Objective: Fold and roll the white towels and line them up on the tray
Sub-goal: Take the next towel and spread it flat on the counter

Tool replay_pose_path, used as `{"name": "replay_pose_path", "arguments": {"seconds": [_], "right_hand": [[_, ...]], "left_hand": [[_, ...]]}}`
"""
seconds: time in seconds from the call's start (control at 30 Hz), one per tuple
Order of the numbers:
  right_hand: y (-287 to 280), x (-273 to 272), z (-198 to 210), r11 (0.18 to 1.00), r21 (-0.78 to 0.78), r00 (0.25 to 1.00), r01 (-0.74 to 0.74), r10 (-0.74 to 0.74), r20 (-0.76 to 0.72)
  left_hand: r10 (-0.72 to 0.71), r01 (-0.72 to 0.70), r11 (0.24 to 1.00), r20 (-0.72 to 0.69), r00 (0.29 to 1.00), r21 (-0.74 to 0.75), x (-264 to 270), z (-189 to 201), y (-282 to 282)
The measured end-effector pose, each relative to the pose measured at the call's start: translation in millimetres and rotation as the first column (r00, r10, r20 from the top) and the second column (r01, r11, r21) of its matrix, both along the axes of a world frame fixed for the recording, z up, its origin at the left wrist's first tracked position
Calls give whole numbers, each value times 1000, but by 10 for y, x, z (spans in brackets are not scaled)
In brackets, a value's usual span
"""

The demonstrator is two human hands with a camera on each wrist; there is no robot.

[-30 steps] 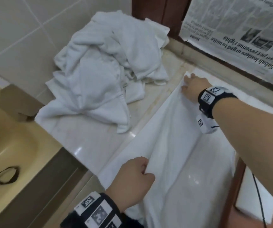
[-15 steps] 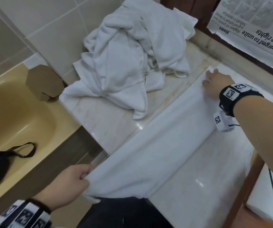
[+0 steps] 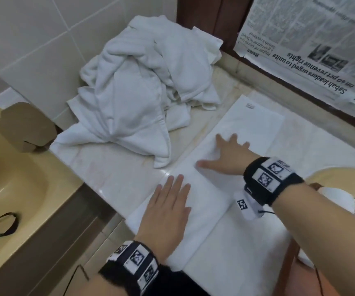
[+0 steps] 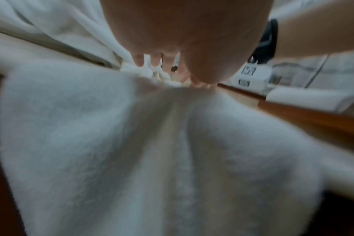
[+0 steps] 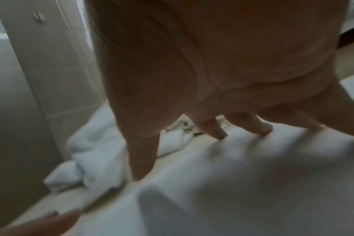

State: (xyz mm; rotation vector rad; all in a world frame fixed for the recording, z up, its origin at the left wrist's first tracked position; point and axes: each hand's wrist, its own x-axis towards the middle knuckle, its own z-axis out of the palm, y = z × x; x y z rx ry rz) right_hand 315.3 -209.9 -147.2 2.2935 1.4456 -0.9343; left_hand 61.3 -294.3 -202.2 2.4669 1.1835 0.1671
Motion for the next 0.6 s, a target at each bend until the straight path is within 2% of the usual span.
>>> {"name": "replay_pose_path", "arguments": {"seconds": [0.07, 0.17, 0.33, 0.47, 0.6], "right_hand": [[102, 245, -107, 1000, -13, 997, -11, 12, 72], [389, 755, -63, 998, 36, 989, 43, -47, 138], [683, 1204, -11, 997, 73, 989, 35, -45, 139], [500, 737, 214, 974, 169, 981, 153, -170, 95], [-30, 94, 115, 998, -51, 1000, 27, -27, -5]], "left_hand": [[-67, 64, 998, -103, 992, -25, 57, -122, 29], [-130, 125, 991, -173, 976, -38, 50, -111, 14], [-109, 99, 993, -214, 971, -57, 101, -58, 34], [-93, 80, 994, -195, 976, -74, 112, -62, 37], [-15, 1, 996, -158, 987, -91, 92, -48, 21]]}}
